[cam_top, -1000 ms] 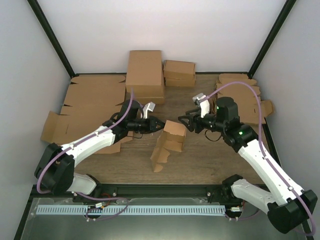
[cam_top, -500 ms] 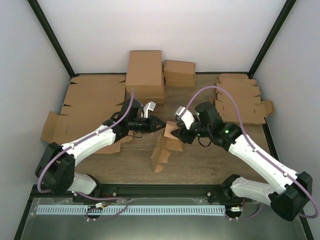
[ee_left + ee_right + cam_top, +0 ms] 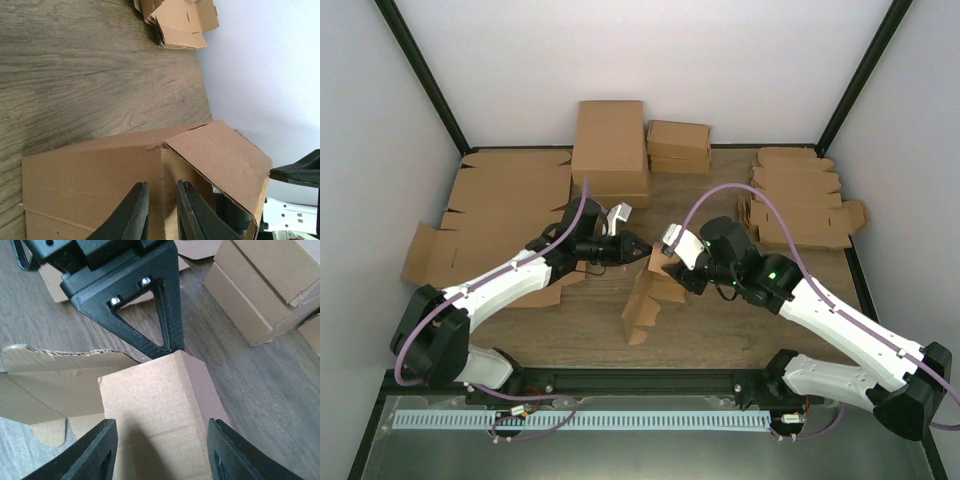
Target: Fold the paper box
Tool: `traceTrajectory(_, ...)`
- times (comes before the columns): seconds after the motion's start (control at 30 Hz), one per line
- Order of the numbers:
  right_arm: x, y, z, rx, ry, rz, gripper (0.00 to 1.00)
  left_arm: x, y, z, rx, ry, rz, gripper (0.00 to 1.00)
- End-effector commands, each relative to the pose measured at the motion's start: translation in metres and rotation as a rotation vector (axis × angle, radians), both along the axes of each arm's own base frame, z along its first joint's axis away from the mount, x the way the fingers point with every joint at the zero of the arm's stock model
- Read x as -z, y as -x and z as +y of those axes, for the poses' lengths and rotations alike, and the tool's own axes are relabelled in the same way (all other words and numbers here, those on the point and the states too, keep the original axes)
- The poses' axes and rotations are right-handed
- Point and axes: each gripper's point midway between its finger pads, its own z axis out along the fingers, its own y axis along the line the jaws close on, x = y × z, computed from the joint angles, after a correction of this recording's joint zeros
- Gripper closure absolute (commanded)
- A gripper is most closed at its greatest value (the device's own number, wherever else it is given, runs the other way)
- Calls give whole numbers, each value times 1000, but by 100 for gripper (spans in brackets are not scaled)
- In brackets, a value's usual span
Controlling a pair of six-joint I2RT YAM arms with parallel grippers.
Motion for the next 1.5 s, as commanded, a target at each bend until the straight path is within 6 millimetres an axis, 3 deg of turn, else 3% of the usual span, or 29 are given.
traceTrajectory(0.0, -8, -11, -5, 20, 112, -123, 48, -12, -2, -4, 16, 18, -34, 81)
traceTrajectory(0.17, 11, -13, -6, 15, 196, -124, 48, -12, -1, -4, 15, 18, -34, 81)
traceTrajectory(0.33, 14, -13, -5, 9, 195, -141, 51, -14, -1, -3, 10, 18, -36, 81)
traceTrajectory(0.73, 29, -16, -4, -9, 245, -146, 53, -40, 0, 12, -36, 25, -81, 75)
traceTrajectory(1.07, 50, -12, 4, -20, 337, -216, 54, -27, 3, 13, -30, 17, -62, 77)
traceTrajectory(1.47, 43, -31, 12, 46, 308, -368, 60, -11, 2, 9, -18, 34, -29, 77)
